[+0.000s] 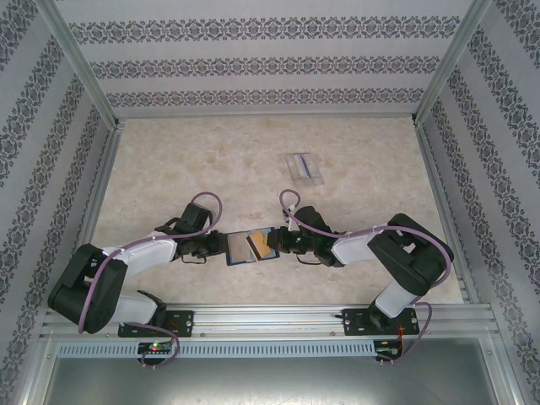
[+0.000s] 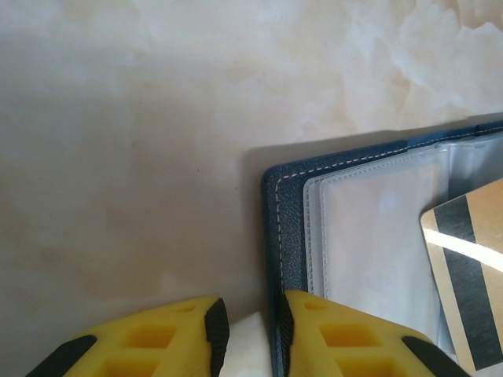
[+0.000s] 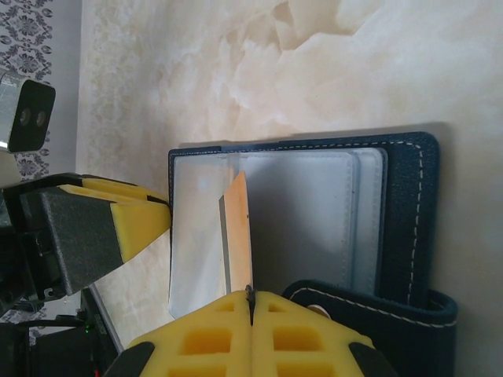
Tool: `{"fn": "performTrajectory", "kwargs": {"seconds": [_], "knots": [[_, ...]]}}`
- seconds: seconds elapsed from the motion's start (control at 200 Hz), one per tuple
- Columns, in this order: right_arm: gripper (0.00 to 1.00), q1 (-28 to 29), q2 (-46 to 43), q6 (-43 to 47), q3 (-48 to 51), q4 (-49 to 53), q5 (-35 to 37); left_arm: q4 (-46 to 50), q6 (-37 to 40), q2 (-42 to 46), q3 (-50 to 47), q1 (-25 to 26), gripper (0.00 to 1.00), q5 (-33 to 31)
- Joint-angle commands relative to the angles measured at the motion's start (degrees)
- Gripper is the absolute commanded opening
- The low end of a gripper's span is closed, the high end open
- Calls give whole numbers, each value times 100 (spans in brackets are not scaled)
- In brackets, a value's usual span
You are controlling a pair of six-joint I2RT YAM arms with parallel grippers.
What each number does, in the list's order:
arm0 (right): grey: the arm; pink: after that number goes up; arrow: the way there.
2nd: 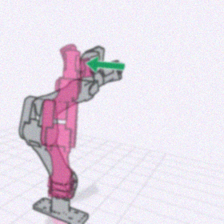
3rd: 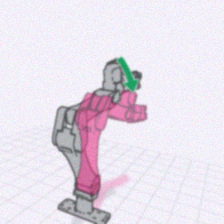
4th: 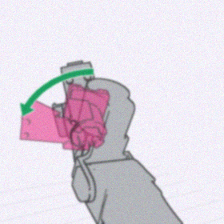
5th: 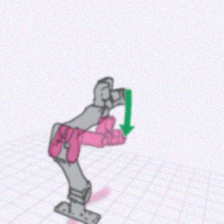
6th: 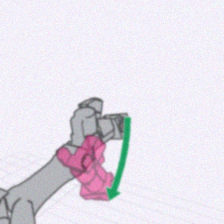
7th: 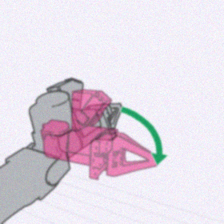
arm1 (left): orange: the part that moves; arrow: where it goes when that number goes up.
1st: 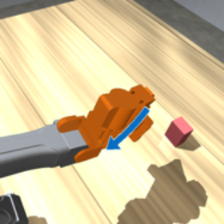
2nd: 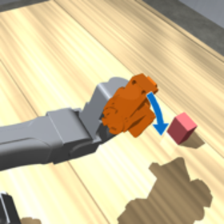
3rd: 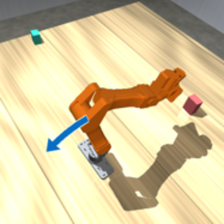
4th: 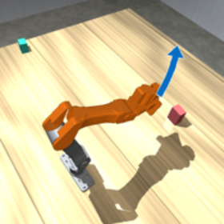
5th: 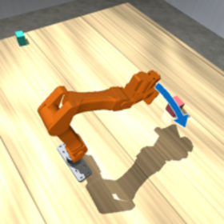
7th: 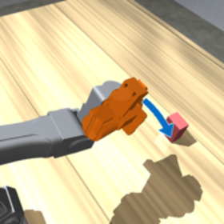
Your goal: Put the credit cards into the card holder
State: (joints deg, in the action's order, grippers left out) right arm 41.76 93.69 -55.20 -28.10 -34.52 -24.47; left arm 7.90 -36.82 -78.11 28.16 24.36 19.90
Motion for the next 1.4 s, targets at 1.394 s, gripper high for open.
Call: {"fn": "performTrajectory", "kwargs": {"seconds": [1.394], "knots": [[0,294,678,-528,297,-1751,52,-307,8,-755,-137,219,31,401]]}}
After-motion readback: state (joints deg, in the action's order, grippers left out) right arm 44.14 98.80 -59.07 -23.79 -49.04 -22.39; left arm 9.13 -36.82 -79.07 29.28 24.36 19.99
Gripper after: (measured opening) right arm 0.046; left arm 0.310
